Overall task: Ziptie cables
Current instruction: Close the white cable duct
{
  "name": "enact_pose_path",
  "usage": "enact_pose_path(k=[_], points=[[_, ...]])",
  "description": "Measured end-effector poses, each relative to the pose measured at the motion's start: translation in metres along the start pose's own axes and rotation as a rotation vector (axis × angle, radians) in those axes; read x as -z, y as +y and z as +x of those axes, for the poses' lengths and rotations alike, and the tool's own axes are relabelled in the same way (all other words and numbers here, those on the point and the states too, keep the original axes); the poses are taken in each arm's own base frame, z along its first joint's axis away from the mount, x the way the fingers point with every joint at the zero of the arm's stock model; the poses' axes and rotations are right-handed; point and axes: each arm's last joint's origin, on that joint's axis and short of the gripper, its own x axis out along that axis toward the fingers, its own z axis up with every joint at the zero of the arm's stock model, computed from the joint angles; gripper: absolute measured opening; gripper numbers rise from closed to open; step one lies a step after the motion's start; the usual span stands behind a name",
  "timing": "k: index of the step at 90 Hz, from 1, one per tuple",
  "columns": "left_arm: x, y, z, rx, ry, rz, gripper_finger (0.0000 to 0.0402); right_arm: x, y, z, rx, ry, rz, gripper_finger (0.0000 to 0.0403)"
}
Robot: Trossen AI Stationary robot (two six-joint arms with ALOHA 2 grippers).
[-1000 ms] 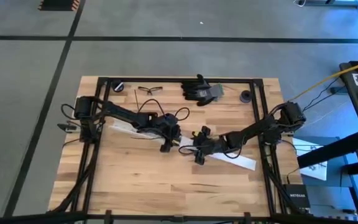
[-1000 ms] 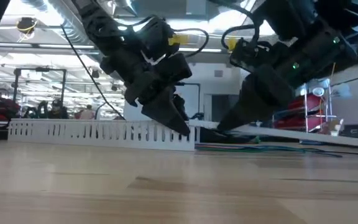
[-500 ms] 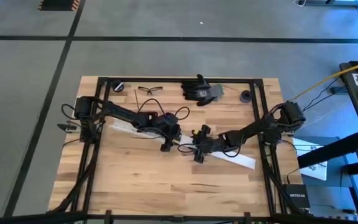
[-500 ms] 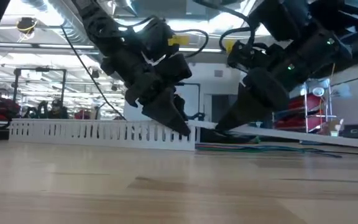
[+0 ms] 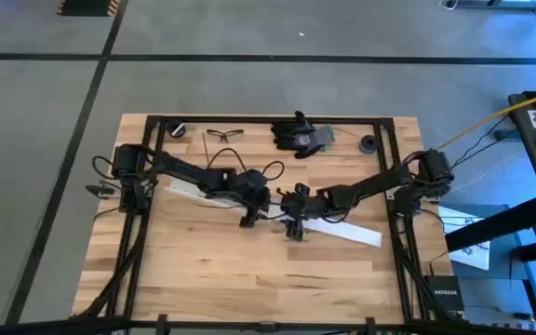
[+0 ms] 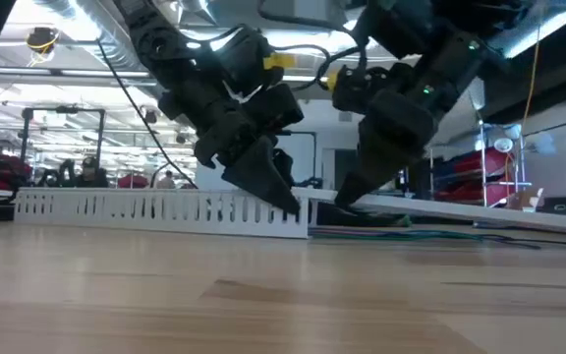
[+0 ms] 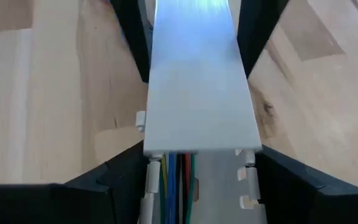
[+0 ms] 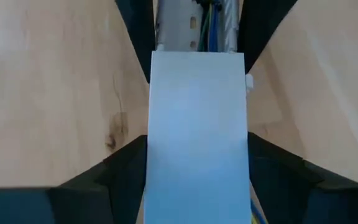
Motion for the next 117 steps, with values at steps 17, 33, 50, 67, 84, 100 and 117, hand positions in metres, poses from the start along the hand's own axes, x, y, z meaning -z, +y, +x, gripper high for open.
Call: enact_pose_path(k=[17,33,50,67,84,100,117], points=[[0.000,0.000,0.000,-0.001,0.002,-0.001,0.0235,-0.006,-0.004,0.004,-0.017,0.020,0.011,0.0234],[-0.001,0.000,0.000,-0.007,-0.006,0.001,0.0235,-0.010,-0.003,0.001,0.007,0.067,-0.019,0.0234],[-0.001,0.001,0.000,-0.021,-0.006,-0.001,0.0235,-0.010,-0.003,-0.004,0.017,0.102,-0.022,0.0234],[-0.001,0.000,0.000,-0.014,-0.001,-0.005,0.0235,-0.004,0.004,-0.015,0.040,0.145,-0.034,0.0234],[-0.001,-0.001,0.000,0.000,0.003,0.003,0.0235,0.000,0.004,-0.025,0.127,0.163,-0.030,0.0234],[-0.001,-0.001,0.000,-0.009,0.003,0.006,0.0235,-0.006,-0.001,-0.028,0.052,0.157,-0.005,0.0234],[-0.001,-0.001,0.000,-0.013,0.003,0.009,0.0235,-0.009,-0.001,-0.024,-0.038,0.114,0.004,0.0234]])
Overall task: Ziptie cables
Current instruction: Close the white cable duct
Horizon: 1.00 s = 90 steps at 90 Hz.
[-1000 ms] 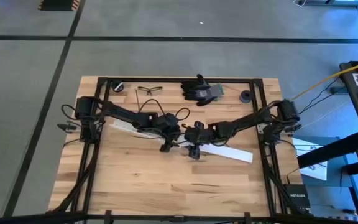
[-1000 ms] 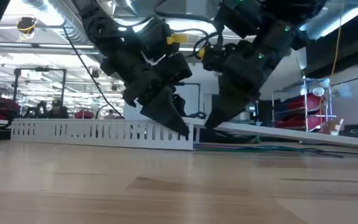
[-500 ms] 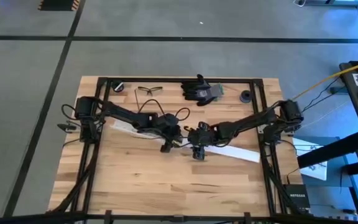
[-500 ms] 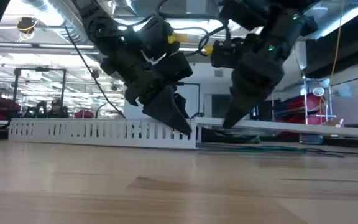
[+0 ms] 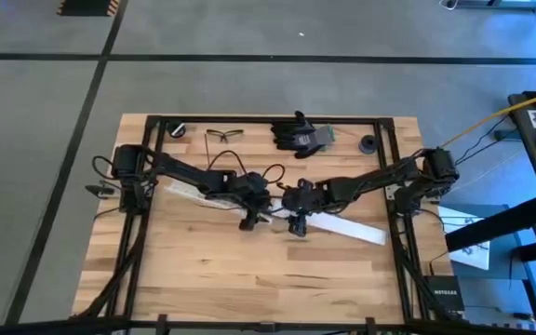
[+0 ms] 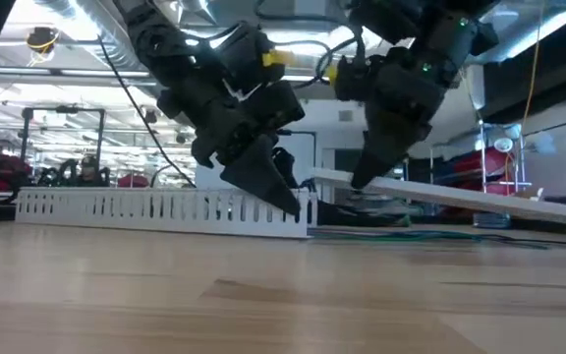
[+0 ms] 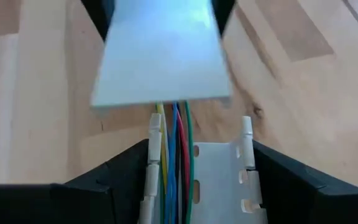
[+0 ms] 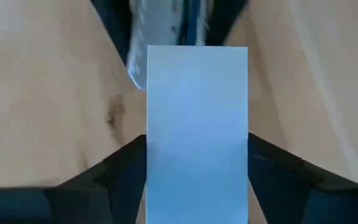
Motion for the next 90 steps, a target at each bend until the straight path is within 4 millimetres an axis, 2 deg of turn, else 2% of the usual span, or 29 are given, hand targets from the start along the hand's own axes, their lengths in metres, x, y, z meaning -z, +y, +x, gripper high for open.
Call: enact_pose_path(k=[27,43,78,90], points=[[-0.001,0.001,0.000,-0.006,-0.005,0.005,0.0235,0.004,-0.003,0.006,-0.036,-0.035,0.033,0.0234],[0.000,0.000,0.000,-0.005,-0.003,0.004,0.0235,0.008,-0.002,0.018,-0.061,-0.013,0.037,0.0234],[0.000,0.001,0.000,-0.031,0.004,-0.016,0.0235,0.006,0.000,0.020,-0.094,-0.007,0.069,0.0234],[0.004,0.002,0.007,-0.037,0.010,-0.023,0.0235,0.005,0.001,0.020,-0.116,-0.009,0.075,0.0234]])
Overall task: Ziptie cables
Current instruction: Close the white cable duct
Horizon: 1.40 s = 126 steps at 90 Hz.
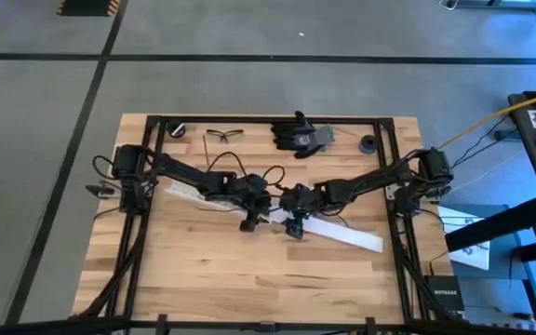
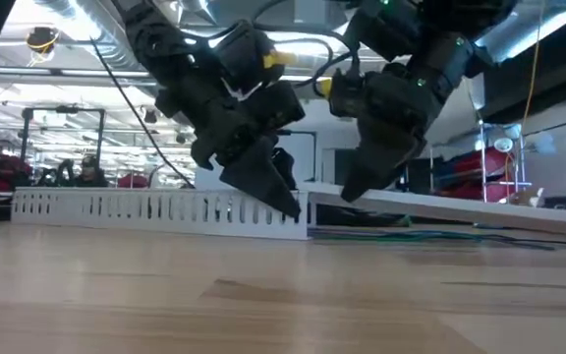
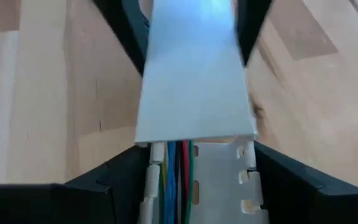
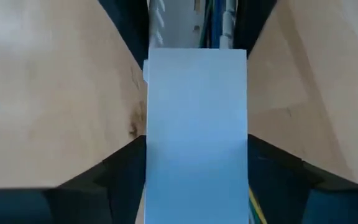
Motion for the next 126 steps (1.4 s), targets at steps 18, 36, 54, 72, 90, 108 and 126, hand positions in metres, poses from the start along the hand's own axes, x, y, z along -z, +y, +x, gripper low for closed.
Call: enact_pose_path(k=[18,36,54,72,90,108,126], points=[[0.003,0.002,0.008,-0.005,-0.007,-0.011,0.0235,-0.001,0.001,0.000,-0.017,-0.003,0.005,0.0234],[0.002,0.002,0.008,-0.009,-0.025,-0.016,0.0235,0.001,-0.001,0.003,0.029,0.009,-0.018,0.0234],[0.002,0.002,0.008,-0.007,-0.029,-0.028,0.0235,0.003,-0.002,0.009,0.065,0.017,-0.023,0.0234],[0.001,0.000,0.007,-0.005,-0.030,-0.045,0.0235,0.004,-0.003,0.010,0.095,0.011,-0.026,0.0234],[-0.005,-0.002,-0.004,-0.014,-0.024,-0.039,0.0235,0.004,-0.004,0.010,0.103,0.010,-0.029,0.0234],[-0.008,-0.002,-0.015,-0.043,0.008,-0.030,0.0235,0.004,-0.005,0.010,0.106,0.008,-0.049,0.0234],[-0.013,-0.005,-0.024,-0.042,0.003,-0.032,0.0235,0.004,-0.005,0.010,0.109,0.012,-0.050,0.0234]])
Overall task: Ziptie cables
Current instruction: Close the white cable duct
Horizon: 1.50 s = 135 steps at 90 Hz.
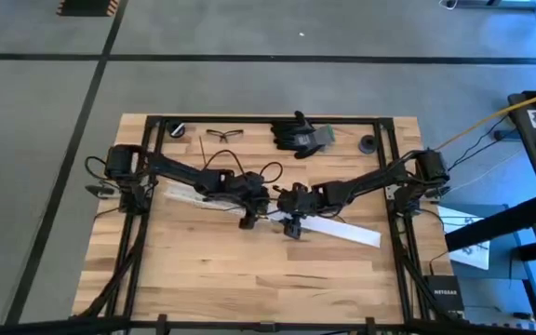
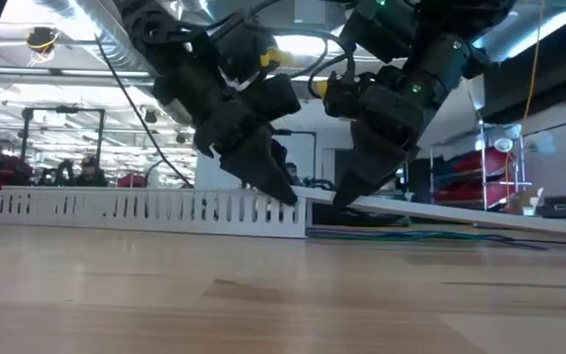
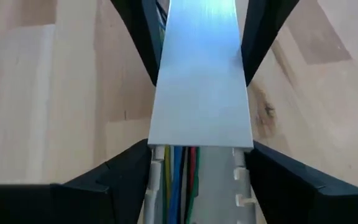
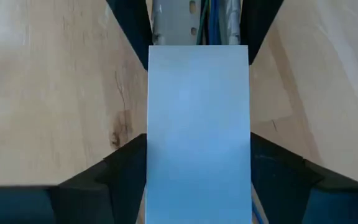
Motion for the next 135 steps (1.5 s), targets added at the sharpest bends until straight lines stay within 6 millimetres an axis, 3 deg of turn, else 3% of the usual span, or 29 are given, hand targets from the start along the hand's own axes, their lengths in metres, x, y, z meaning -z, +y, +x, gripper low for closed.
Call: enact_pose_path(k=[21,44,63,73,90,119,135], points=[[0.000,0.000,-0.001,-0.007,0.011,0.027,0.0235,0.001,0.000,0.000,-0.002,0.003,-0.015,0.0234],[-0.012,0.000,-0.028,-0.044,0.005,0.041,0.0235,0.001,0.000,0.000,-0.002,0.006,-0.018,0.0234],[-0.006,-0.003,-0.046,-0.025,0.119,0.030,0.0235,0.001,0.000,0.000,-0.003,0.003,-0.016,0.0234],[0.006,-0.005,-0.045,-0.004,0.234,0.013,0.0235,0.000,0.000,0.000,-0.004,0.001,-0.016,0.0234],[0.015,-0.004,-0.030,-0.026,0.250,0.048,0.0235,0.000,0.000,0.000,-0.005,-0.002,-0.015,0.0234],[0.001,-0.005,-0.039,-0.050,0.184,0.062,0.0235,0.000,0.000,0.000,-0.007,-0.005,-0.014,0.0234],[0.002,0.009,-0.040,-0.067,0.162,0.061,0.0240,0.000,0.000,0.000,-0.008,-0.007,-0.014,0.0234]])
